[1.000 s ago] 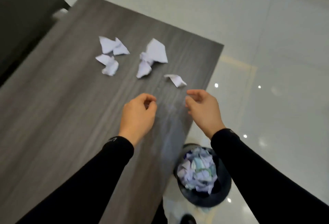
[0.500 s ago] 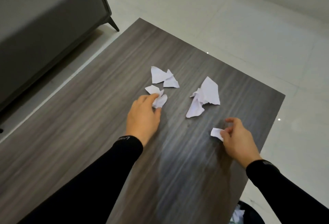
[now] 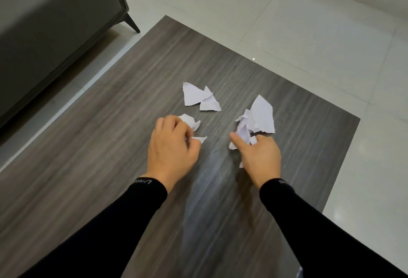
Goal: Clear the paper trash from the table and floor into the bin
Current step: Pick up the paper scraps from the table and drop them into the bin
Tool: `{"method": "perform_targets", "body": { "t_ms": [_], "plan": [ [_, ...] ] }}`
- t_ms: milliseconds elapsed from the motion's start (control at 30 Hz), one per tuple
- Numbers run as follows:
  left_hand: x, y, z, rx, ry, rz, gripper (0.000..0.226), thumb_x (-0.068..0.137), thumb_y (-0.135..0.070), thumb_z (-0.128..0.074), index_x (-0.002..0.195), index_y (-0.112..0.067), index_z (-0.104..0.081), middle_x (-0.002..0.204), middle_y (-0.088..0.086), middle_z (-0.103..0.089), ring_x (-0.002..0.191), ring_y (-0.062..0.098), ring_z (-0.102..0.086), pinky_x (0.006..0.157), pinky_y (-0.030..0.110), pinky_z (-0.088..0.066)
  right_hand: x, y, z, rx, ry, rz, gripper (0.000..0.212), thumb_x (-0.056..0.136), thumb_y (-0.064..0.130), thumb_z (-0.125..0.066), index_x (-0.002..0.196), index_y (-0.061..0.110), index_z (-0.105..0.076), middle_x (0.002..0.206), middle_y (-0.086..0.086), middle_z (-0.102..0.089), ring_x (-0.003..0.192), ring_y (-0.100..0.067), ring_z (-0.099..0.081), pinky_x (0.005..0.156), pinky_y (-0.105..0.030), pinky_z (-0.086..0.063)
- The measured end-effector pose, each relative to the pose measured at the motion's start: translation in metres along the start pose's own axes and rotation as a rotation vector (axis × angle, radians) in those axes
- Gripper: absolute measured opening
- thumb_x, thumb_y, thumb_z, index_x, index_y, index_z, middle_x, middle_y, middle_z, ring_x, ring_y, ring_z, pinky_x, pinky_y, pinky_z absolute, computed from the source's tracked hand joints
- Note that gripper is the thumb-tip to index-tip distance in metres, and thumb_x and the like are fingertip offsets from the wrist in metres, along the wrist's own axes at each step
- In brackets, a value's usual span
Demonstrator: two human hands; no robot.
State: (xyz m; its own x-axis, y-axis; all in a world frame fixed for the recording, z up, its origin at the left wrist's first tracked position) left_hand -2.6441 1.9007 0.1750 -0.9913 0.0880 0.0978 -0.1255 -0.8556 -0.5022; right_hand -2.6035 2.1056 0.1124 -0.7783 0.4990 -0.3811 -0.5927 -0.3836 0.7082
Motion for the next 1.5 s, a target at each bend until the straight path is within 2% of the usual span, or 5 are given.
{"method": "perform_targets", "body": {
  "t_ms": [633,800,1200,1367,1500],
  "plan": [
    [0.094,0.003,-0.025,0.071,0.024,0.199,0.028,0.086,-0.022,-0.032,0.067,-0.007,-0.046,0.095,0.024,-0.051,0.085,0.032,-0.042,0.075,0.042,-0.030,0.038,0.026,0.053,0.065,-0.179,0.114,0.047,0.072,0.056,-0.051,0.048,0.023,-0.027,0.049,0.008,-0.035,0.051,-0.014,-0.039,0.051,-0.032,-0.033],
    [0.087,-0.010,-0.081,0.375,0.340,0.025,0.050,0.095,-0.036,-0.040,0.125,0.005,-0.041,0.137,0.019,-0.036,0.124,0.034,-0.031,0.101,0.045,-0.028,0.048,0.025,0.007,-0.268,0.067,0.245,0.043,0.066,0.048,-0.075,0.086,0.011,-0.069,0.120,0.002,-0.050,0.120,-0.025,-0.040,0.100,-0.033,-0.039],
    [0.012,-0.022,-0.062,-0.319,0.300,0.190,0.037,0.088,-0.015,-0.038,0.123,-0.023,-0.047,0.095,0.001,-0.069,0.087,0.024,-0.060,0.072,0.031,-0.040,0.020,-0.017,0.019,0.116,0.122,-0.002,0.020,0.085,0.022,-0.053,0.069,0.021,-0.041,0.072,0.001,-0.052,0.057,-0.015,-0.051,0.036,-0.017,-0.039],
    [-0.054,-0.066,-0.125,0.095,0.676,0.027,0.057,0.092,-0.040,-0.045,0.143,-0.021,-0.028,0.121,0.021,-0.054,0.109,0.041,-0.055,0.087,0.040,-0.044,-0.020,-0.043,0.015,0.020,0.307,-0.057,0.049,0.089,0.020,-0.046,0.138,0.021,-0.041,0.128,-0.009,-0.059,0.109,-0.026,-0.060,0.087,-0.031,-0.050],
    [-0.061,-0.084,-0.117,0.155,0.497,-0.021,0.021,0.089,-0.023,-0.051,0.104,-0.011,-0.060,0.110,0.013,-0.059,0.096,0.036,-0.060,0.075,0.037,-0.046,-0.037,-0.053,0.024,-0.030,0.366,-0.058,0.021,0.091,0.014,-0.044,0.102,0.007,-0.061,0.105,-0.015,-0.067,0.097,-0.031,-0.062,0.078,-0.031,-0.048]
  ]
}}
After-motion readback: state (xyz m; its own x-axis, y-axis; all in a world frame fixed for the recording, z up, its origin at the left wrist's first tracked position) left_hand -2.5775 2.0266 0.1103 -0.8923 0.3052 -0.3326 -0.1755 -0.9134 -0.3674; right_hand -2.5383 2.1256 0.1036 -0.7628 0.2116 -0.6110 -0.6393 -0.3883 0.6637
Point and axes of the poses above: each hand's wrist, its own x-axis towards the middle knuckle, its own z-axis out of the back of the hand, y = z × x, the point moved 9 cm from there along x, towards the middle knuckle
